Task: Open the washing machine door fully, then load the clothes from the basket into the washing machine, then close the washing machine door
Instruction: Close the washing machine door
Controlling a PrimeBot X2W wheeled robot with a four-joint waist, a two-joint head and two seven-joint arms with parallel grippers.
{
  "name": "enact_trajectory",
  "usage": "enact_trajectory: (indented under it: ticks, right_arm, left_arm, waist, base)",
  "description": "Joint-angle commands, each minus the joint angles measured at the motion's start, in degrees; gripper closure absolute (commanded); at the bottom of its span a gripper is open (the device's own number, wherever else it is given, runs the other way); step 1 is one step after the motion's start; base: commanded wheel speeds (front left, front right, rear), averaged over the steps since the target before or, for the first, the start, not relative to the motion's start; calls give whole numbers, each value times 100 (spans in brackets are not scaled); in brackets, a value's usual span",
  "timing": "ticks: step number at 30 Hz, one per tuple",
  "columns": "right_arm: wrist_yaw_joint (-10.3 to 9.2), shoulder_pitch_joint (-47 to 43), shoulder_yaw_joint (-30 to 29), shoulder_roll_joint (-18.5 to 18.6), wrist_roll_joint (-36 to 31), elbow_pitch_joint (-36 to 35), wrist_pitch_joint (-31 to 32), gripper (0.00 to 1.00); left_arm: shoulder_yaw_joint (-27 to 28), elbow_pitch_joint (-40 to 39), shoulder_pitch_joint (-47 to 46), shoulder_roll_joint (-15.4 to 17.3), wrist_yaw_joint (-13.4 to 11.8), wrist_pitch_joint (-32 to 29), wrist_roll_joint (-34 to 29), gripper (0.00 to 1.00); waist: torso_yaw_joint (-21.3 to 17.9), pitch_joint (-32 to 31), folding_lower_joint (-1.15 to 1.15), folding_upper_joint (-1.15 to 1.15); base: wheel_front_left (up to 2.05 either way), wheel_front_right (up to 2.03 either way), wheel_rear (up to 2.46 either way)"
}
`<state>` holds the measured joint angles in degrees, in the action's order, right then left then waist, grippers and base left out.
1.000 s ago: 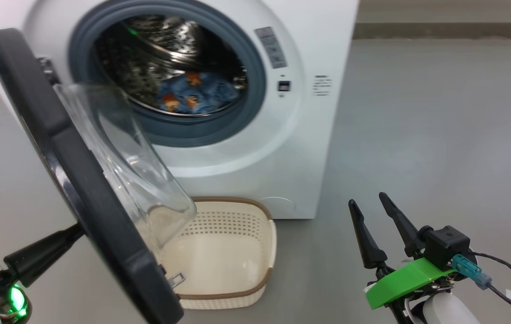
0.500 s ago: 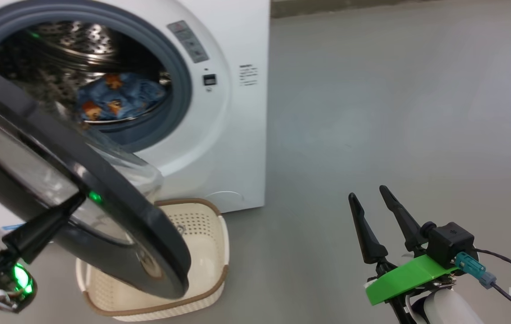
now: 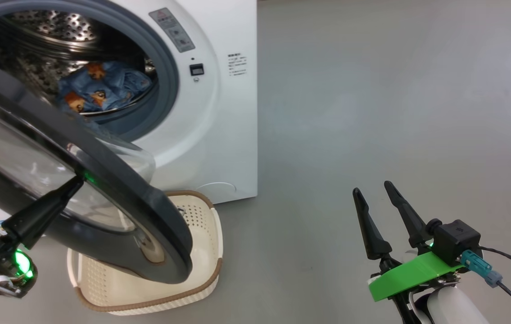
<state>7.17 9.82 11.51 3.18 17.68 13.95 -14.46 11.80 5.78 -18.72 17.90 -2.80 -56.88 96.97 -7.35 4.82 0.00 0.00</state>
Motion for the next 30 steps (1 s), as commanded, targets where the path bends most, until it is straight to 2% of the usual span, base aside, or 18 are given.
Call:
enact_trajectory:
  ticks: [1, 9, 13, 16, 17, 18, 19, 26, 30]
  right_arm:
    - [32, 41, 121, -30, 18, -136, -53, 0]
    - [32, 57, 105, -30, 24, -70, -53, 0]
    - [32, 47, 56, -30, 13, -56, -53, 0]
    - [32, 59, 46, -30, -3, -43, -53, 0]
    - [32, 65, 42, -30, -7, -45, -53, 0]
    - [32, 67, 37, -30, -11, -44, -53, 0]
    - [32, 67, 31, -30, -15, -44, -53, 0]
    - [32, 38, -24, -30, -61, -58, -53, 0]
    - [32, 50, -42, -30, -92, -61, -53, 0]
  left_arm:
    - [199, -108, -233, 180, 74, 36, -74, 100]
    - [188, -199, -137, 168, 242, 186, -289, 100]
    - [177, -280, -13, 199, 447, 370, -568, 100]
    - [161, -337, 113, 259, 667, 672, -999, 99]
    - [169, -345, 158, 252, 732, 800, -1131, 77]
    - [175, -379, 215, 231, 783, 937, -1262, 41]
    - [175, -426, 283, 228, 834, 1075, -1418, 0]
    - [260, -650, 722, 149, 1008, 2265, -2413, 0]
    - [20, -1042, 1047, 333, 1025, 3176, -3137, 0]
  waist:
    - [87, -44, 0, 0]
    - [289, -145, 0, 0]
    - [369, -185, 0, 0]
    - [384, -212, 0, 0]
    - [383, -223, 0, 0]
    - [381, -236, 0, 0]
    - [378, -247, 0, 0]
    - [319, -285, 0, 0]
    - [271, -269, 0, 0]
  base:
    - [0, 0, 0]
    - [0, 0, 0]
    - [0, 0, 0]
    - [0, 0, 0]
    - [0, 0, 0]
    - [0, 0, 0]
    - [0, 0, 0]
    - [0, 0, 0]
    - [0, 0, 0]
